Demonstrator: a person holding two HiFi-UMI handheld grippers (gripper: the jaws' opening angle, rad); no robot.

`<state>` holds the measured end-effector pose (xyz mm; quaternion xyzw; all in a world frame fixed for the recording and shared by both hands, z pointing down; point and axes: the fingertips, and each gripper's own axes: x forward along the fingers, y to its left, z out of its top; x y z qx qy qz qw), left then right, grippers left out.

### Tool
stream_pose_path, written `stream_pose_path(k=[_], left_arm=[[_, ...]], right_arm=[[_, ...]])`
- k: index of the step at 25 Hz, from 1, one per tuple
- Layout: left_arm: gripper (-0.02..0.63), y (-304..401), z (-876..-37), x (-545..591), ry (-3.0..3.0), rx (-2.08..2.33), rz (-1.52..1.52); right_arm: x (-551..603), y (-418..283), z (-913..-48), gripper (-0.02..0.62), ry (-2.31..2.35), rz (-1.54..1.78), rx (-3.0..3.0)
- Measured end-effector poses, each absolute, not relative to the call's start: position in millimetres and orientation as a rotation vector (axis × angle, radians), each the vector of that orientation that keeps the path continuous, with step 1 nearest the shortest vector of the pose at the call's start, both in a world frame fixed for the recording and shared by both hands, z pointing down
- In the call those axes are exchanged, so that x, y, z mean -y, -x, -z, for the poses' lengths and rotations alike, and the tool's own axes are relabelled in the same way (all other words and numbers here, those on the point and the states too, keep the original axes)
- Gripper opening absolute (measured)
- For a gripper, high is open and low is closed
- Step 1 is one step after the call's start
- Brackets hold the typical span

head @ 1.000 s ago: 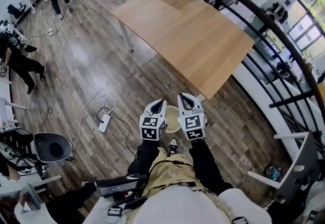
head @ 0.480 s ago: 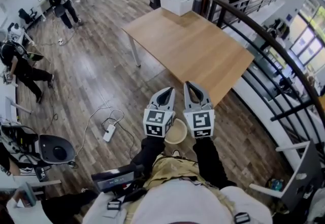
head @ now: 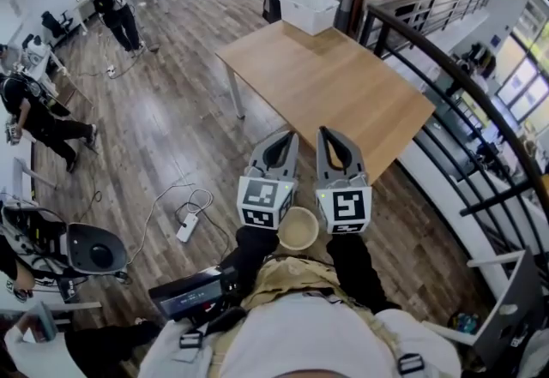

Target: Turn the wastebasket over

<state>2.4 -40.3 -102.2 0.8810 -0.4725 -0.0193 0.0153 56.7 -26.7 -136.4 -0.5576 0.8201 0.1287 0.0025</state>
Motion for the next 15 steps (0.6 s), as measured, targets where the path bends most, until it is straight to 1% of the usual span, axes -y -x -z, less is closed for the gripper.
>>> stream_pose_path(k=[5, 15], left_arm=[[0.002, 2.6, 112.3, 48.2, -2.734, 1.488, 0.074], [0.002, -9.2, 127.5, 61.6, -2.792, 1.440, 0.112]], right_arm=[[32.6, -57.9, 149.0, 0.020, 1.758, -0.431, -2.558], [41.2, -56.7, 163.9, 0.020, 1.762, -0.506, -2.566]])
